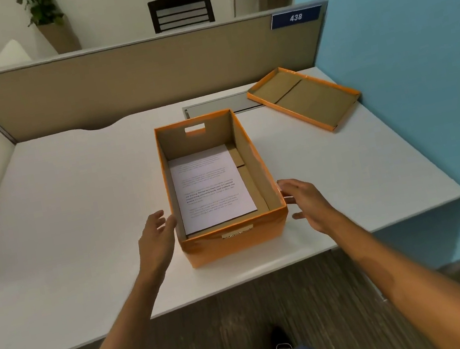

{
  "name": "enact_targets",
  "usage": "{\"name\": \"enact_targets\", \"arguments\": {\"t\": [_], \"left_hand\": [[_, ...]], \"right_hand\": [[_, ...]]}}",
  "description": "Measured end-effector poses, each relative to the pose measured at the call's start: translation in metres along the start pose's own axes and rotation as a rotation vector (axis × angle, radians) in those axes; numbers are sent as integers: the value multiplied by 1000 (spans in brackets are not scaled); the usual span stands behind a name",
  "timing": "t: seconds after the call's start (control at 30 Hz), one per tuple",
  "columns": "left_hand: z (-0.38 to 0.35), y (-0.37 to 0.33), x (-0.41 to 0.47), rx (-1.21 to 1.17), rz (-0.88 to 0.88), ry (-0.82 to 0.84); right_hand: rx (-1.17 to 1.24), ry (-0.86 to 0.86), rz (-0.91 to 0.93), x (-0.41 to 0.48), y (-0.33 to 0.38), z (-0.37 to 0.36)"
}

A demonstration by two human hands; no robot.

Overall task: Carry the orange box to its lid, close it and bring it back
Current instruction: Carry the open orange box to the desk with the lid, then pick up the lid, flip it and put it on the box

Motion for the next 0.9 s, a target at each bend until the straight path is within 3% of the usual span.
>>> {"name": "enact_targets", "arguments": {"t": [0.13,0.33,0.63,0.9], "left_hand": [[-1,-52,-2,212,-241,-90],[-53,-138,3,278,-506,-1],[-183,-232,54,252,-603,169],[-301,-282,127,224,-481,211]], "right_hand": [[-49,-76,87,2,12,20],[-150,-135,208,23,44,59],[-278,-202,342,76,74,153],[-286,-213,277,158,69,265]]}}
Point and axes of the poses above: each hand's wrist, its own x-axis towards the middle knuckle, its own z-axis out of the back of the hand, y = z × x, the point moved 8 cm from there along x, towards the middle knuckle, and after that the axes turned 9 degrees about y, right-handed, at the moved point
